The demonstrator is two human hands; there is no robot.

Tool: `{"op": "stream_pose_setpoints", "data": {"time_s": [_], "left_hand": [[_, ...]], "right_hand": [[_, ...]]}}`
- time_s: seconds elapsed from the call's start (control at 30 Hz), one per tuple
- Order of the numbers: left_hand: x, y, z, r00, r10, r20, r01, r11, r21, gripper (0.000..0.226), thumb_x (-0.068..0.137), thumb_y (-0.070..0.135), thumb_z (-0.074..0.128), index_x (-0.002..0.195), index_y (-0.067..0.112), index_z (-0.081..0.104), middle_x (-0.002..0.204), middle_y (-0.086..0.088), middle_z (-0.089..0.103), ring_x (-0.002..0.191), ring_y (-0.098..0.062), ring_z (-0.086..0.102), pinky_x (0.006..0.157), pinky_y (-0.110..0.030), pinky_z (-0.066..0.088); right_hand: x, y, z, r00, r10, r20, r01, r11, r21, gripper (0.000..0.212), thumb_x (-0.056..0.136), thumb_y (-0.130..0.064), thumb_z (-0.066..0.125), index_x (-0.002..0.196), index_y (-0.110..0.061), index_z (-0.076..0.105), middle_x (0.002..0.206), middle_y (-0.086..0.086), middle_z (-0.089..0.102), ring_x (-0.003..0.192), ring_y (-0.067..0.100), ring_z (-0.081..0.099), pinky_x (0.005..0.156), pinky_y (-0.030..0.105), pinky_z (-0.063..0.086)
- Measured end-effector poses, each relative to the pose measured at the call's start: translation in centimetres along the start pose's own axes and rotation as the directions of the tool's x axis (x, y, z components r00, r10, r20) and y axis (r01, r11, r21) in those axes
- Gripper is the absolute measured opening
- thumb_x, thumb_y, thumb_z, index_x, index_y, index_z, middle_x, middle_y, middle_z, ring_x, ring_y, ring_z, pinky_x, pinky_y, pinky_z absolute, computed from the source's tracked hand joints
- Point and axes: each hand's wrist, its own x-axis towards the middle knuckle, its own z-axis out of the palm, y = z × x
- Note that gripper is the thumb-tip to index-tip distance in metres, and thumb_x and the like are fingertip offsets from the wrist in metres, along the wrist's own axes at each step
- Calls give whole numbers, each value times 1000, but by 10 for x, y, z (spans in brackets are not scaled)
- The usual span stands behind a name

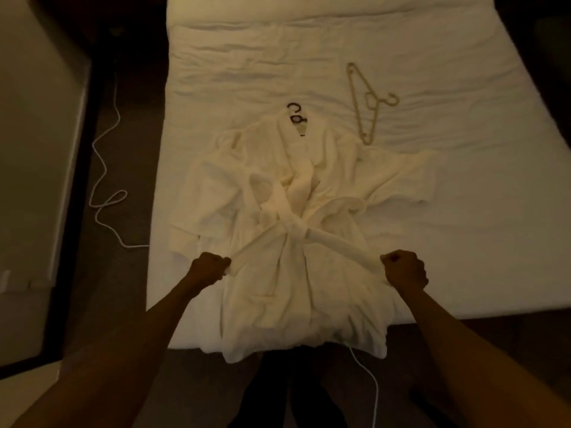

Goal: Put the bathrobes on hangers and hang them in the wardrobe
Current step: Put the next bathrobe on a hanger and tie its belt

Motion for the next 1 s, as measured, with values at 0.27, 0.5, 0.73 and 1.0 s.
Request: {"op": "stream_pose_setpoints", "data": {"time_s": [0.27,0.5,0.73,1.0], "left_hand": [[22,18,69,810,527,-256,-444,837,320,43,90,35,68,129,19,56,120,-9,58,111,-32,53,90,-46,47],[54,62,91,855,462,-238,-349,849,396,40,92,51,60,127,31,57,122,-6,57,114,-30,49,88,-45,42],[58,55,64,846,411,-340,-346,908,235,16,83,39,75,92,25,75,113,-1,58,110,-23,53,89,-44,45],[36,27,-12,773,5,-634,-170,965,-199,25,83,33,75,102,16,78,101,-7,72,97,-25,65,89,-35,52]], "right_hand": [[15,-35,63,872,-458,173,454,888,66,45,91,-45,61,125,-16,59,122,10,59,116,29,51,97,40,40],[14,-72,97,762,-585,278,609,793,-3,32,89,-49,61,108,-26,70,109,-3,69,103,19,61,89,42,43],[35,-62,74,818,-553,159,570,817,-87,22,95,-39,54,96,-25,71,101,1,70,98,24,62,87,41,39],[61,-49,1,956,-270,-117,230,934,-274,20,96,-27,56,102,-15,71,103,15,68,102,36,60,92,43,37]]}}
